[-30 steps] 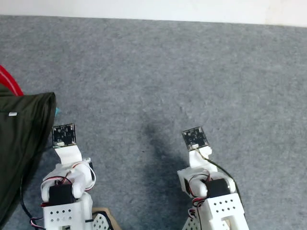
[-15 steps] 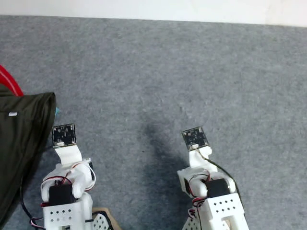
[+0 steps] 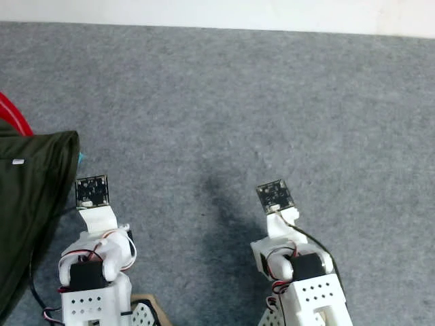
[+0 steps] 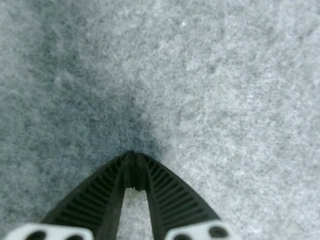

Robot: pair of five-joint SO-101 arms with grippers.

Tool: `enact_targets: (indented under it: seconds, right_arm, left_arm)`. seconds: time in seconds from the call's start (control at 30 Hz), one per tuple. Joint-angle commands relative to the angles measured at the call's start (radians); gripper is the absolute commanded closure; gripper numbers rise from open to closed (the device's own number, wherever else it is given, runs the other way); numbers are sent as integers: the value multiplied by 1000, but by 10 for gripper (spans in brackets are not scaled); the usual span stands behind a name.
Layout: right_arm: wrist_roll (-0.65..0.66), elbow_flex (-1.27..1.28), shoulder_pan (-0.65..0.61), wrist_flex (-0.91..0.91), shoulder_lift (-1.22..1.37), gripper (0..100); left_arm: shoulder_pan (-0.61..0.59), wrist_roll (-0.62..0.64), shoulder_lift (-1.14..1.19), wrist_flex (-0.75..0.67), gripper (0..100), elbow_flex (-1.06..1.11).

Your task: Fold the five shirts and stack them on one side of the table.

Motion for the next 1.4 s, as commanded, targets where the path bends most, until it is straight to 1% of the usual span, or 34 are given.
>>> enact_targets:
  seconds: [0.0, 0.3, 0.37, 0.43, 0.63, 0.7, 0.77, 0.87, 0.9, 0.93, 0.97, 1.0, 1.07, 1.1, 1.13, 1.23, 1.37]
  right_arm:
    - [14, 36, -21, 27, 4, 991]
    - [14, 33, -7, 27, 4, 989]
    - [14, 15, 48, 27, 4, 989]
    - [14, -36, 99, 27, 4, 989]
    - [14, -170, 113, 28, 4, 989]
    - [21, -194, 111, 27, 4, 988]
    - [95, -239, 110, 33, 5, 988]
    - [281, -363, 116, 131, 5, 988]
    - [308, -418, 116, 163, 7, 991]
    - [305, -479, 116, 188, 12, 991]
    - [276, -547, 116, 209, 13, 992]
    - [215, -618, 116, 236, 15, 992]
    - [41, -771, 111, 292, 33, 992]
    - [-28, -848, 110, 320, 61, 992]
    - [-64, -921, 108, 346, 97, 992]
    - [-92, -1116, 53, 449, 257, 992]
    - [-153, -1303, -27, 558, 476, 992]
  left_arm:
    - [18, -6, -10, 3, 993, 15]
    - [10, -8, -13, -51, 993, -45]
    - [-2, -8, -13, -72, 993, -70]
    - [-39, -8, -13, -87, 993, -97]
    - [-97, -15, -5, -89, 993, -288]
    - [-120, -74, -5, -55, 993, -361]
    - [-134, -110, -4, -21, 993, -430]
    - [-142, -112, -2, 11, 993, -507]
    - [-147, -112, 5, 20, 993, -529]
    - [-159, -112, 27, 25, 993, -550]
    - [-177, -112, 64, 26, 993, -578]
    - [-199, -112, 114, 23, 993, -608]
    - [-246, -112, 255, 21, 993, -691]
    - [-265, -112, 338, 21, 993, -745]
    - [-274, -112, 424, 28, 993, -800]
    - [-302, -112, 670, 48, 993, -978]
    - [-364, -114, 949, 94, 993, -1208]
